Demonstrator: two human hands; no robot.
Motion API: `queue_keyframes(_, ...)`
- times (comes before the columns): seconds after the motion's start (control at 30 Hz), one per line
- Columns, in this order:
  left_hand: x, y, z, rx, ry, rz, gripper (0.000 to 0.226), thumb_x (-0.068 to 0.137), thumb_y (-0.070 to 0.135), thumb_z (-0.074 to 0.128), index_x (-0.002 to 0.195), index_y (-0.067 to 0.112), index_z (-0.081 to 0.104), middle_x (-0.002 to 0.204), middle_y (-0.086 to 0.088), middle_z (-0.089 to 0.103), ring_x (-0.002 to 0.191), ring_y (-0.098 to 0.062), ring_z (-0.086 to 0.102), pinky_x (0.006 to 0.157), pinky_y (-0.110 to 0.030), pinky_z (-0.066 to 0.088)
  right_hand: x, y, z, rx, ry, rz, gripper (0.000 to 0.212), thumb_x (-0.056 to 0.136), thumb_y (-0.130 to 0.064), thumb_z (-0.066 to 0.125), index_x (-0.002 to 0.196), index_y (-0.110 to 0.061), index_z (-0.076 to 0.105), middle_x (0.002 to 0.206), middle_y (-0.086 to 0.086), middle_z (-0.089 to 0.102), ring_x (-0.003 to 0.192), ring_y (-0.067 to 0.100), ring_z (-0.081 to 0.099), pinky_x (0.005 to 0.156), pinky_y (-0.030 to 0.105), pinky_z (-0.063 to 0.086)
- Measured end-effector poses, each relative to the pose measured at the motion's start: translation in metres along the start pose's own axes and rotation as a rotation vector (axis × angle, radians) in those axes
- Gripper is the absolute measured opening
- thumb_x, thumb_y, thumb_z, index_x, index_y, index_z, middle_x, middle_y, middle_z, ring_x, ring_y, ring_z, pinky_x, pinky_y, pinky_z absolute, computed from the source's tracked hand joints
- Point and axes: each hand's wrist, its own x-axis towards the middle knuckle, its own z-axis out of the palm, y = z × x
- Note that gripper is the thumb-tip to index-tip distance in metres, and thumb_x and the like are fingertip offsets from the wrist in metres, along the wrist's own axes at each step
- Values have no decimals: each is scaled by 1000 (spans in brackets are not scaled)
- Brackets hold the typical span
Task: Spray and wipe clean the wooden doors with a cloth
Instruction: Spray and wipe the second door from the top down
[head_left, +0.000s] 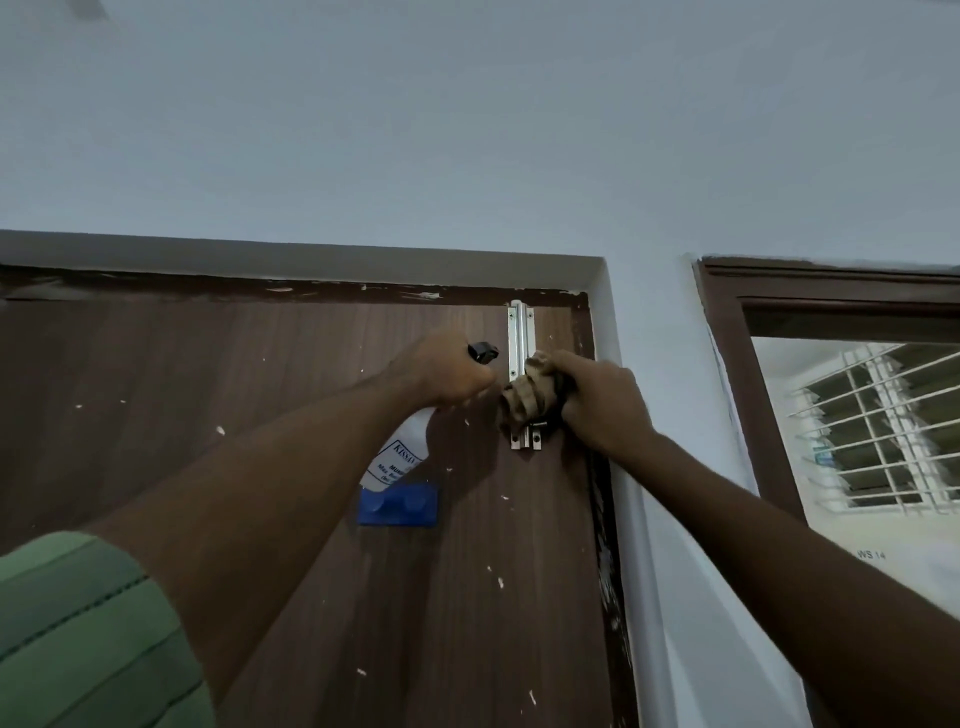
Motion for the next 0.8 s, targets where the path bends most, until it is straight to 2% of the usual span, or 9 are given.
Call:
queue_keyframes(0.07, -3, -1, 0, 34, -1, -26, 20, 99, 29, 67, 94, 10, 70, 89, -14, 77, 62, -16, 65, 61, -29, 57, 19, -6, -8, 54, -24, 67, 39, 78, 6, 60, 104, -22, 66, 83, -1, 67, 78, 24, 60, 65, 26, 41)
queue_keyframes(0.13, -8, 0, 1, 72, 30, -58, 19, 96, 33, 71, 91, 16, 64, 88, -11, 74, 71, -20, 70, 71, -36, 62, 39, -12, -14, 100, -8, 144, 32, 78, 4, 55, 100, -18, 63, 89, 2, 68, 85, 26, 60, 71, 32, 41)
queue_keyframes(0.23, -15, 2, 2, 115, 100, -98, 25, 92, 38, 73, 83, 18, 61, 82, -8, 72, 76, -25, 74, 74, -42, 66, 60, -25, -11, 176, 96, 204, 33, 81, 6, 51, 101, -18, 61, 88, 0, 64, 85, 26, 56, 72, 33, 38)
queue_keyframes(0.33, -24, -5, -6, 128, 174, -137, 27, 91, 38, 73, 78, 16, 64, 77, -7, 71, 70, -24, 71, 69, -40, 64, 70, -39, 5, 134, 140, 92, 48, 78, 12, 51, 114, -18, 64, 100, 6, 69, 93, 31, 62, 74, 36, 45)
queue_keyframes(0.4, -29, -17, -14, 89, 171, -131, 26, 92, 35, 71, 78, 13, 66, 72, -9, 69, 62, -22, 63, 62, -38, 59, 72, -45, 22, 54, 83, 19, 53, 81, 10, 56, 126, -16, 65, 121, 8, 68, 113, 30, 61, 88, 38, 47)
queue_keyframes(0.5, -32, -35, -27, 49, 153, -83, 29, 93, 33, 71, 76, 10, 68, 67, -12, 69, 54, -20, 58, 58, -41, 59, 53, -59, 55, -137, 58, -96, 52, 85, -15, 76, 135, -14, 61, 143, 9, 58, 139, 32, 46, 117, 46, 40)
queue_keyframes(0.6, -33, -46, -41, 46, 180, -40, 31, 95, 28, 71, 70, 12, 63, 60, -5, 59, 49, -16, 48, 49, -31, 44, 12, -78, 79, -72, 13, -128, 62, 85, -18, 77, 143, -18, 54, 148, 10, 51, 138, 33, 45, 110, 51, 47)
queue_keyframes(0.7, -36, -56, -52, 57, 202, -24, 29, 92, 26, 71, 68, 10, 65, 64, -11, 67, 50, -15, 52, 47, -29, 43, -22, -81, 91, -105, -101, -263, 69, 88, -25, 77, 151, -23, 48, 156, 11, 45, 145, 36, 40, 109, 51, 43)
queue_keyframes(0.8, -35, -63, -57, 60, 197, -22, 30, 92, 27, 71, 67, 11, 64, 64, -9, 65, 47, -13, 49, 40, -22, 38, 17, -69, 81, -143, -41, -184, 57, 92, -23, 65, 147, -28, 50, 151, 5, 49, 142, 32, 43, 111, 51, 45)
